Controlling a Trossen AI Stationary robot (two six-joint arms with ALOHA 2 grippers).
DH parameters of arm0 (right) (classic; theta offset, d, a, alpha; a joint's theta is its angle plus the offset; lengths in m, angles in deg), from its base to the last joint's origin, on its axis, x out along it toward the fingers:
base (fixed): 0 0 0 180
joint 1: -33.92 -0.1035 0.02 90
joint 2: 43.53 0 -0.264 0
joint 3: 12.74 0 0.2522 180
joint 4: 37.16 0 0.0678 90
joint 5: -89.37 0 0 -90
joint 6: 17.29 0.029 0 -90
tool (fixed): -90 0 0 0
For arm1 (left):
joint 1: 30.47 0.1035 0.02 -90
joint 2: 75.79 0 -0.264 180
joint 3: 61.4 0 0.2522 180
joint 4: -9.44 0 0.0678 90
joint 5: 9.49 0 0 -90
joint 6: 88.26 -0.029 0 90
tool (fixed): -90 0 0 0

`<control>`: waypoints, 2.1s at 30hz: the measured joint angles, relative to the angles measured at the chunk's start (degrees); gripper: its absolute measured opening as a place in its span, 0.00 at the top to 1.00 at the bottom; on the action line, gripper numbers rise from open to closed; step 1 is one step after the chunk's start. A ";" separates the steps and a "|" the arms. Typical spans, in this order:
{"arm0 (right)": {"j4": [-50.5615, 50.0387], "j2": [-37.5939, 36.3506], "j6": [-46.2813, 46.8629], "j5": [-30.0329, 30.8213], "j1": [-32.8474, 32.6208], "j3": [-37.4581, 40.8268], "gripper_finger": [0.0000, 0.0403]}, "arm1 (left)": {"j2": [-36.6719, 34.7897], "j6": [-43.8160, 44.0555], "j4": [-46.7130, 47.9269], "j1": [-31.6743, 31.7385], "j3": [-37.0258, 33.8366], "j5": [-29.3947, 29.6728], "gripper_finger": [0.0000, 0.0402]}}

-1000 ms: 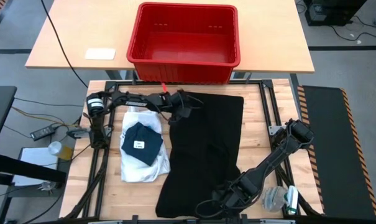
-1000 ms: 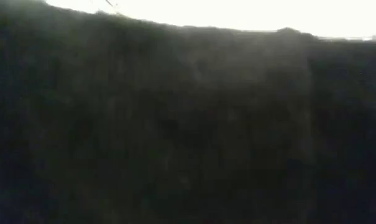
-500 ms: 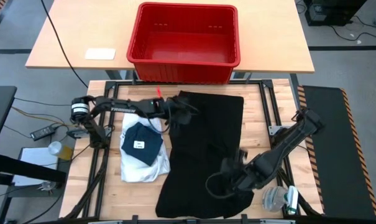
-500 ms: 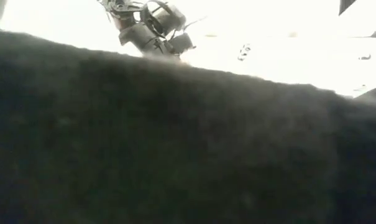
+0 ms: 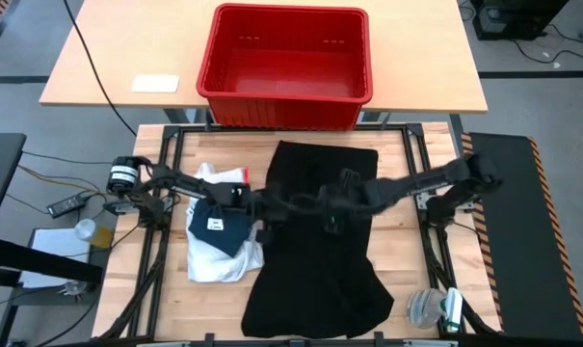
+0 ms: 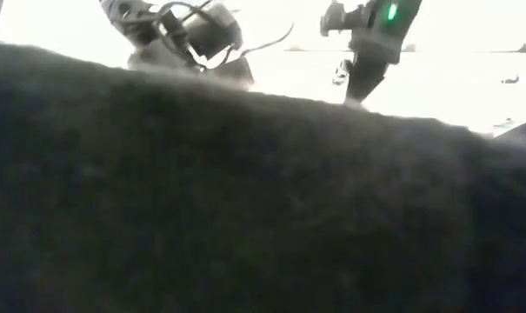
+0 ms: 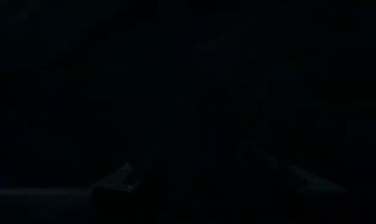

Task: Fold laundry
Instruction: Fold the black shirt

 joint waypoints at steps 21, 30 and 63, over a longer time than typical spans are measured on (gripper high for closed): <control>47.75 -4.40 -14.88 -17.19 37.51 25.24 0.61 | 0.00 11.63 -12.66 3.00 -8.04 2.66 0.52; 49.53 -3.51 -29.49 -22.73 37.93 25.23 0.63 | 0.00 2.93 -14.33 3.63 -8.04 2.64 0.52; 51.87 6.64 -39.96 -39.54 37.49 22.82 0.38 | 0.00 2.40 -18.59 5.35 -8.02 2.48 0.52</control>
